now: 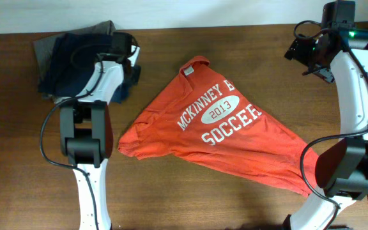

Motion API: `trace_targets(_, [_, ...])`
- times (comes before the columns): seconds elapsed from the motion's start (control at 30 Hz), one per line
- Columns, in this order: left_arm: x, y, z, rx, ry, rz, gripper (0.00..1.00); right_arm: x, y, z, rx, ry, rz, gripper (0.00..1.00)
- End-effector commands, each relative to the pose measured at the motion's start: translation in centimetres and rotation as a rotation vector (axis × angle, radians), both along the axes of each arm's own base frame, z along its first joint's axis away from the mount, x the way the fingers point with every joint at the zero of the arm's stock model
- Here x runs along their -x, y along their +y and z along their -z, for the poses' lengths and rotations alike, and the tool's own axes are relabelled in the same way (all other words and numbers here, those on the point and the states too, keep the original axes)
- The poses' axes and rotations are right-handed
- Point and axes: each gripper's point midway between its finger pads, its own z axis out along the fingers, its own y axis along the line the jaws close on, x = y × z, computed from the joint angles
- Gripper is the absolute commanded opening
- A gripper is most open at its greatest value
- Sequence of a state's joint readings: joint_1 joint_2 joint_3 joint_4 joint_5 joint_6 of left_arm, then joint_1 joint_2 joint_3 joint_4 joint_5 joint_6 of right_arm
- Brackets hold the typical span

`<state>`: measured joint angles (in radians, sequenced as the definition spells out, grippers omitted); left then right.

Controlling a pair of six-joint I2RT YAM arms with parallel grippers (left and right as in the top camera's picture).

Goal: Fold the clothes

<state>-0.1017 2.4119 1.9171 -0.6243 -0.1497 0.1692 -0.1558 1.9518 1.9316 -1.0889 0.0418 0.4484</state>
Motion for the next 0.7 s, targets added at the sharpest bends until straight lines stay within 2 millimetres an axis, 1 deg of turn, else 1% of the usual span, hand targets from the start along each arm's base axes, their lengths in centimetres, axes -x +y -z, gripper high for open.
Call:
trace_targets(0.0, [0.1, 3.2, 1.5, -0.015, 0.024, -0.078, 0.01, 0.0, -0.4, -0.1, 0.014, -0.001, 0.010, 0.99])
trace_targets(0.17, [0.0, 5.6, 1.4, -0.013, 0.017, -0.122, 0.01, 0.0, -0.4, -0.1, 0.014, -0.001, 0.010, 0.99])
trace_targets(0.43, [-0.3, 8.3, 1.2, -0.014, -0.006, -0.172, 0.01, 0.0, -0.4, -0.1, 0.014, -0.001, 0.010, 0.99])
trace_targets(0.57, [-0.6, 10.1, 0.9, 0.015, -0.043, -0.280, 0.01, 0.0, -0.4, -0.1, 0.014, -0.001, 0.010, 0.99])
trace_targets(0.67, [-0.7, 10.9, 0.8, 0.026, -0.054, -0.313, 0.01, 0.0, -0.4, -0.1, 0.014, -0.001, 0.010, 0.99])
